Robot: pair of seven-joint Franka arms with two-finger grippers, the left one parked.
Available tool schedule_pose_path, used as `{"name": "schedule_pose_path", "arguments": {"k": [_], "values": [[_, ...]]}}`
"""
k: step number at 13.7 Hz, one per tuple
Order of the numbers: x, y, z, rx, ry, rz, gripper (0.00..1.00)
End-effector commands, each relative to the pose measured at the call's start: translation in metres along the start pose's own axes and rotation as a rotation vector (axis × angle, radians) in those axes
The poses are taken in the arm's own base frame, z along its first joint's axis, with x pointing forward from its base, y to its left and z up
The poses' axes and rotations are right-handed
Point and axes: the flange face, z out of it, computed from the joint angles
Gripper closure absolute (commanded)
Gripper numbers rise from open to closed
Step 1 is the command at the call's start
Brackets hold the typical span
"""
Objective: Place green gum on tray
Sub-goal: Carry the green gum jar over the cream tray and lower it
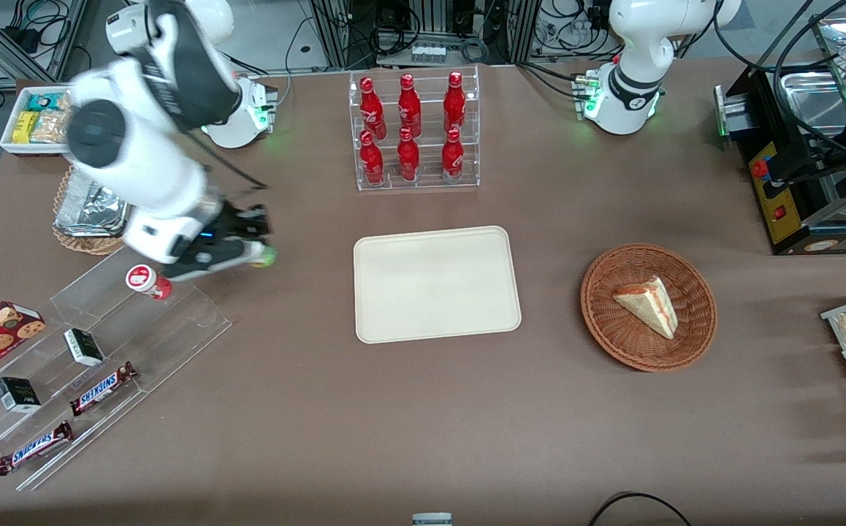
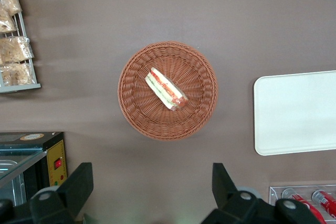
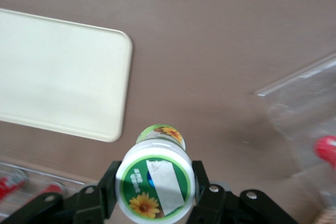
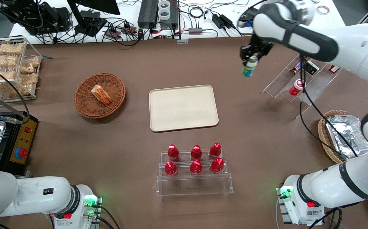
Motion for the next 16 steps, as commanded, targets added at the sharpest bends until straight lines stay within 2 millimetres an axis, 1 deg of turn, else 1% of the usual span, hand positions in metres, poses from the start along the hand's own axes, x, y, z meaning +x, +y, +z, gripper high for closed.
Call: {"name": "schedule_pose_path", "arguments": {"k": [1, 2, 3, 5, 7, 8, 9, 11, 12, 15, 16], "values": [[0.038, -0.063, 0.033, 0.019, 0.005, 0.067, 1.0], [0.045, -0.083, 0.047, 0.027, 0.025, 0.085, 1.0], [0.052, -0.105, 0.069, 0.034, 0.04, 0.112, 1.0], [0.06, -0.147, 0.102, 0.053, 0.089, 0.138, 1.0], [0.066, -0.184, 0.135, 0.051, 0.098, 0.131, 1.0], [0.068, -0.197, 0.148, 0.04, 0.1, 0.12, 1.0], [0.069, -0.208, 0.166, 0.019, 0.106, 0.105, 1.0], [0.068, -0.222, 0.198, 0.002, 0.12, 0.096, 1.0], [0.065, -0.23, 0.208, -0.015, 0.134, 0.069, 1.0], [0.063, -0.235, 0.233, -0.039, 0.126, 0.049, 1.0], [0.056, -0.25, 0.24, -0.037, 0.132, 0.026, 1.0]]}}
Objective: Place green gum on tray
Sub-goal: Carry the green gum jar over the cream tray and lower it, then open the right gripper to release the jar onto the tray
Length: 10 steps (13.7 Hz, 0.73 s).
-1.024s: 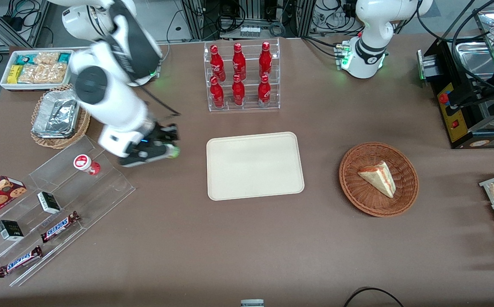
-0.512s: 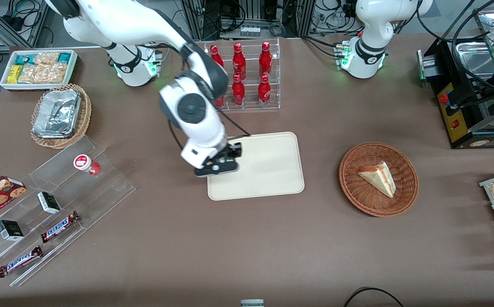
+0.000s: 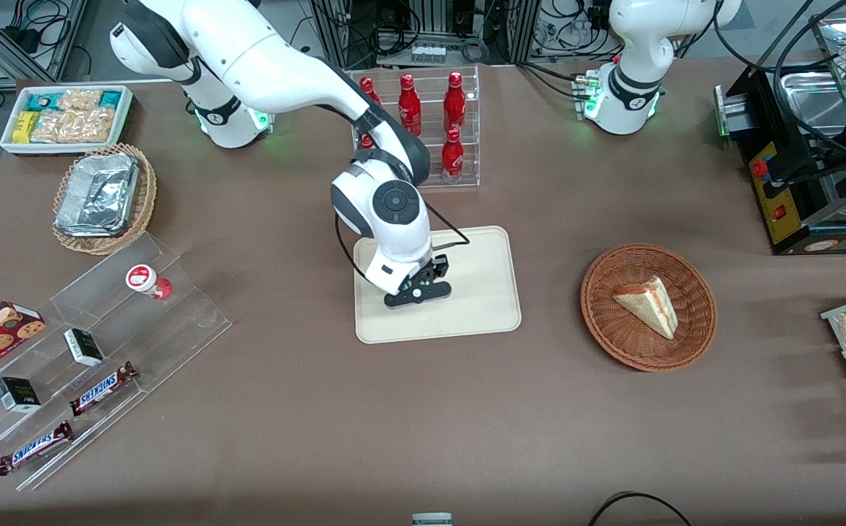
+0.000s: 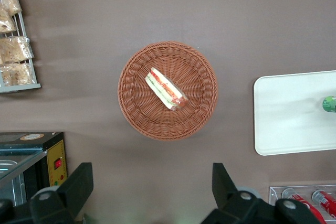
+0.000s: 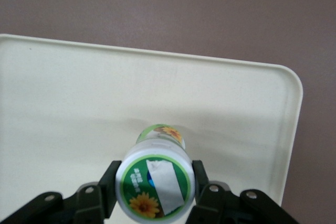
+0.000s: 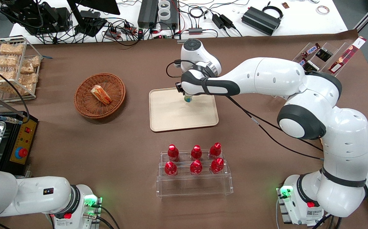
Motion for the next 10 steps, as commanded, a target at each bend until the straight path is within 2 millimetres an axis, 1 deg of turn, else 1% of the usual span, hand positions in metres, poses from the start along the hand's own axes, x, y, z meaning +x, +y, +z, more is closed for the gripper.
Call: {"name": "schedule_pose_path", "arguments": {"k": [1, 4, 7, 8, 9, 10], "values": [[-0.002, -0.023, 0.011, 0.001, 0.037, -0.014, 1.0], [-0.003, -0.026, 0.02, 0.006, 0.044, 0.01, 1.0], [-0.006, -0.027, 0.023, -0.017, 0.052, -0.008, 1.0], [-0.01, -0.032, 0.023, -0.015, 0.05, -0.014, 1.0], [-0.014, -0.037, 0.026, -0.017, 0.047, -0.011, 0.97], [-0.015, -0.037, 0.029, -0.02, 0.044, 0.006, 0.94]]}}
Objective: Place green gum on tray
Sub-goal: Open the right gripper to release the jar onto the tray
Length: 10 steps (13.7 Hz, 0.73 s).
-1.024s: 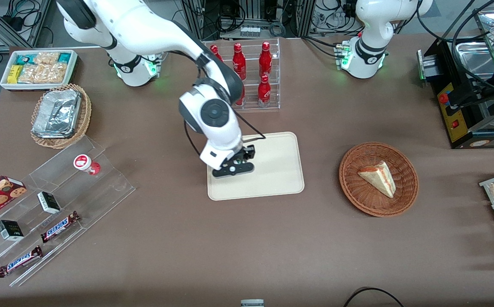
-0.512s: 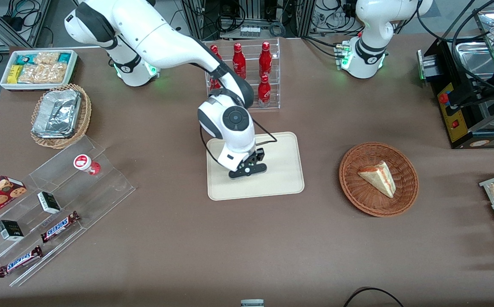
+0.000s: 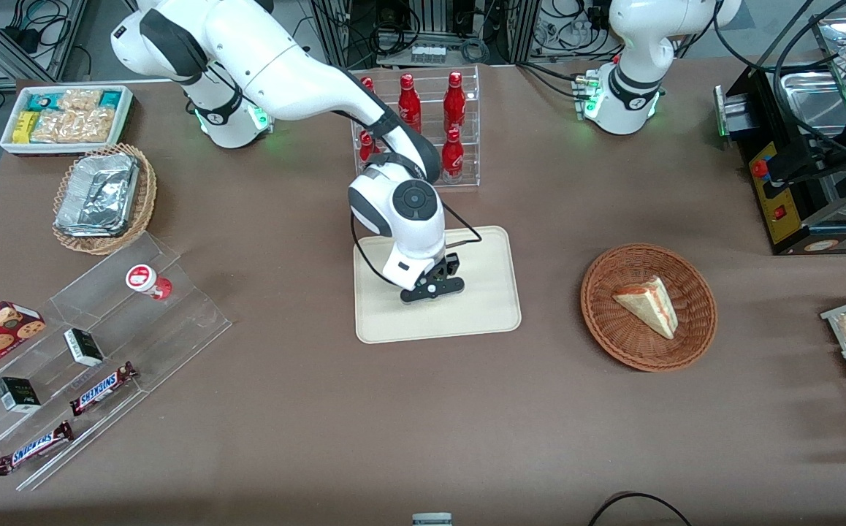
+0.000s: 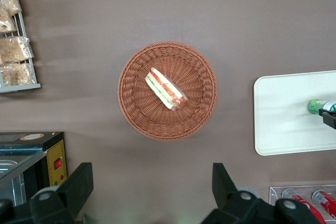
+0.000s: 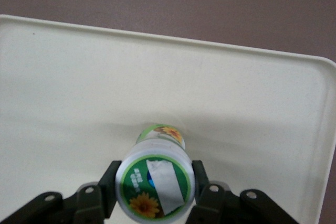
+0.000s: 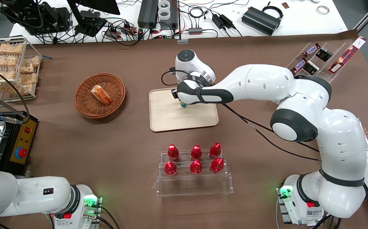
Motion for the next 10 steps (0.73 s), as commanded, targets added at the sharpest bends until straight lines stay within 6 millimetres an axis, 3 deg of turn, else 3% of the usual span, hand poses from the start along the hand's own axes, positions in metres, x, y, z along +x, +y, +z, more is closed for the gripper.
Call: {"name": "schedule_pose_path", "arguments": {"k": [1, 2, 3, 6, 8, 10], "values": [[0.0, -0.01, 0.003, -0.01, 0.021, 0.027, 0.58], [0.0, -0.01, 0.003, -0.009, 0.02, 0.031, 0.17], [0.0, -0.011, 0.002, -0.005, 0.019, 0.036, 0.03], [0.0, -0.009, -0.001, -0.007, 0.016, 0.038, 0.01], [0.008, 0.002, -0.009, -0.005, 0.018, 0.057, 0.01], [0.015, 0.022, -0.043, -0.011, 0.018, 0.09, 0.01]]}}
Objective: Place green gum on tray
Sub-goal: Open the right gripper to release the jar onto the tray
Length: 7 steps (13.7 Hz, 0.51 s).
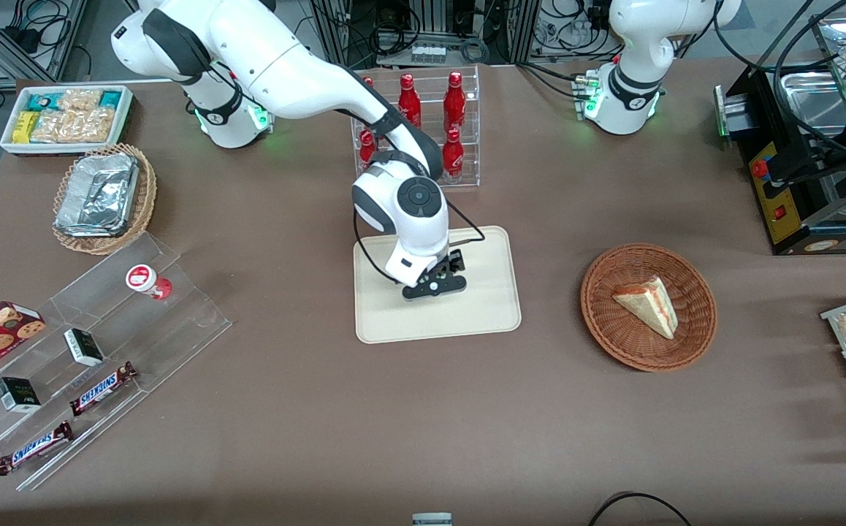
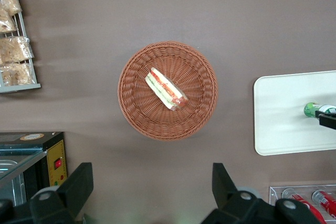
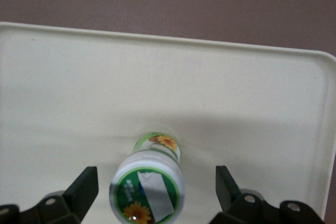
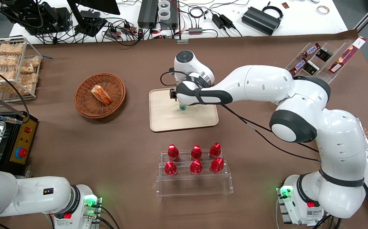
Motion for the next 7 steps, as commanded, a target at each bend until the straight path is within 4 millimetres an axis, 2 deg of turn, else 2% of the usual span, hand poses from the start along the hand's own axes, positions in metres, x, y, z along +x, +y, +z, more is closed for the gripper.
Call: {"name": "schedule_pose_path", "arguments": {"k": [1, 3, 6, 7], "values": [[0.015, 0.036, -0.055, -0.022, -0.002, 0.061, 0.01], [0.021, 0.078, -0.099, -0.031, -0.003, 0.113, 0.01], [0.012, 0.149, -0.177, -0.037, 0.01, 0.188, 0.01], [0.005, 0.163, -0.202, -0.05, -0.004, 0.196, 0.01]]}}
